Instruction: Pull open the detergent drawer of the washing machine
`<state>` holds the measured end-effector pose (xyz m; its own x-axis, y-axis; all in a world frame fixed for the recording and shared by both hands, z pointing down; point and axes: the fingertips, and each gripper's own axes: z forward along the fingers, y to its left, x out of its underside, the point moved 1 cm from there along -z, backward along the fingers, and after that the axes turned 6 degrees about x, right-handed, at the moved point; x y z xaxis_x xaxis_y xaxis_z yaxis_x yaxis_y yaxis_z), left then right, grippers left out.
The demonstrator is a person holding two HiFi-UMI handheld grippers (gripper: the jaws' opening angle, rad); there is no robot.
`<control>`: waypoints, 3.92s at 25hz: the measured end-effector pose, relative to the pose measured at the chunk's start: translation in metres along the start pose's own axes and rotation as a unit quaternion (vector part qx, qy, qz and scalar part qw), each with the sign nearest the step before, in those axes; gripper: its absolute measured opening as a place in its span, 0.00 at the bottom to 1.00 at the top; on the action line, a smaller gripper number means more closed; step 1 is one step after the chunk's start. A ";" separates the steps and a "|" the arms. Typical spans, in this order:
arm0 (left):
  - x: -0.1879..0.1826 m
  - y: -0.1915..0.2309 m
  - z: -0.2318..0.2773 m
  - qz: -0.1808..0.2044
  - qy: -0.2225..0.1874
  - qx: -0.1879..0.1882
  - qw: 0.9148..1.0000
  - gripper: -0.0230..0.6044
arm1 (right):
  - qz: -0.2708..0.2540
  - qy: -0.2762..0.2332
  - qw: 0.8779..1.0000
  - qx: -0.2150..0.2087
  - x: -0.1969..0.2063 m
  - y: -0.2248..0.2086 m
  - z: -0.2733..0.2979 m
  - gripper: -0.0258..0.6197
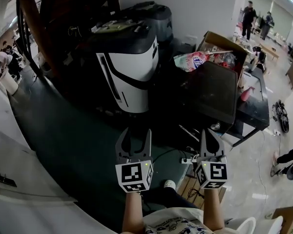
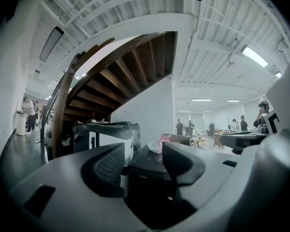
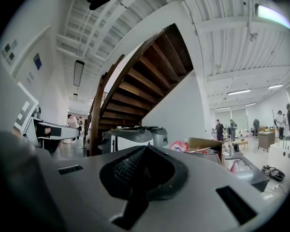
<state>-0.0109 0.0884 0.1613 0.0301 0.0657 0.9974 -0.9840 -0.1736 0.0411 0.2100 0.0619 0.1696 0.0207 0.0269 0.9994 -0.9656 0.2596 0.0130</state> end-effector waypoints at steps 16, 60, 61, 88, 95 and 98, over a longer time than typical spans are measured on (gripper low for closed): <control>0.012 0.008 0.110 -0.056 -0.014 -0.022 0.998 0.42 | 0.009 0.016 0.998 -0.052 0.019 -0.035 0.122 0.06; 0.263 0.072 0.332 -0.431 0.069 0.147 0.888 0.44 | 0.029 0.106 0.994 -0.019 0.171 -0.010 0.314 0.06; 0.269 0.072 0.335 -0.440 0.069 0.150 0.883 0.45 | 0.030 0.108 0.994 -0.018 0.175 -0.010 0.316 0.06; 0.369 0.070 0.399 -0.544 0.052 0.229 0.805 0.48 | 0.032 0.110 0.993 0.020 0.244 -0.012 0.353 0.06; 0.378 0.064 0.406 -0.551 0.047 0.248 0.796 0.48 | 0.032 0.109 0.993 0.026 0.252 -0.011 0.353 0.06; 0.380 0.064 0.408 -0.557 0.039 0.256 0.789 0.48 | 0.031 0.106 0.993 0.034 0.254 -0.012 0.354 0.06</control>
<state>0.0095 -0.2986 0.5674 0.7959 0.5144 0.3193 -0.1542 -0.3378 0.9285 0.1351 -0.2764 0.4348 0.0078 0.2444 0.9696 -0.9819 0.1854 -0.0388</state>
